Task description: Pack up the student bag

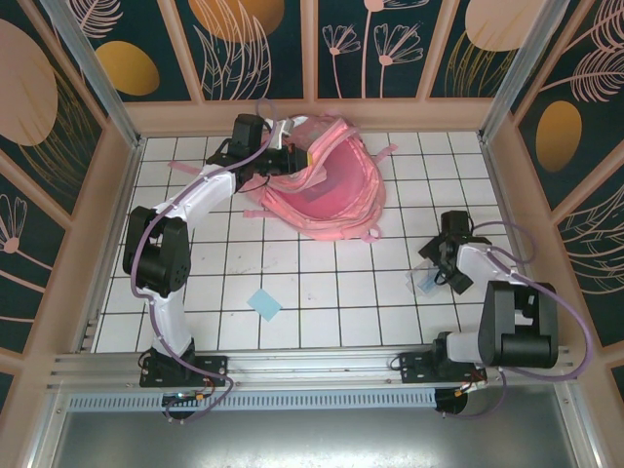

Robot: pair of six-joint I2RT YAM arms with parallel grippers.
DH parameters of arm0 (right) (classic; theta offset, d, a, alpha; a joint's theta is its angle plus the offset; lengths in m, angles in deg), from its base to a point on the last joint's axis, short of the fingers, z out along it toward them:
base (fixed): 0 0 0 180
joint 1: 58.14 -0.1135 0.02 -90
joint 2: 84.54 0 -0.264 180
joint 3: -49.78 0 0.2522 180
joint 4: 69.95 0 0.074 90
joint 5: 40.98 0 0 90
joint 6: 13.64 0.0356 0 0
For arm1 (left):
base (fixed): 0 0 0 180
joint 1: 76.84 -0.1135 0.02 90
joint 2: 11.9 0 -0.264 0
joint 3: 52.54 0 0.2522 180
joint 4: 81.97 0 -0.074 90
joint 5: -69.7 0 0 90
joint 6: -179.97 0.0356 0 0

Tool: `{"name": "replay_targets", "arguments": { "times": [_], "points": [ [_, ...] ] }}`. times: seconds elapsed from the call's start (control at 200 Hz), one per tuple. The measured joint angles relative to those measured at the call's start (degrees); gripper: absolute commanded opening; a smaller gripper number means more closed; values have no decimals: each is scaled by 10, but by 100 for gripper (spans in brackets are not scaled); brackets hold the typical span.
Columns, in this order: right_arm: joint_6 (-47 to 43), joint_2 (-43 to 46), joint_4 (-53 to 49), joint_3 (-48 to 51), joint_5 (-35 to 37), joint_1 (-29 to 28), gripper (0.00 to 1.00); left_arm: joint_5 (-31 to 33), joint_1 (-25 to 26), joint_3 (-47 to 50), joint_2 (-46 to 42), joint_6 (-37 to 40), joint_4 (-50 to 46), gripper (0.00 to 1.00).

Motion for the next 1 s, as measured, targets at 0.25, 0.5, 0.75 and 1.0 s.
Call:
{"name": "replay_targets", "arguments": {
  "times": [0.25,0.5,0.75,1.0],
  "points": [
    [9,-25,31,1,23,-40,90,0,0,5,-3,0,4,0],
    [16,-21,47,13,47,-50,67,0,0,5,-3,-2,6,0],
    [-4,9,48,16,50,-50,43,0,0,5,-3,-3,6,0],
    [-47,50,38,-7,48,-50,9,1,0,5,-3,-5,7,0]
  ]
}}
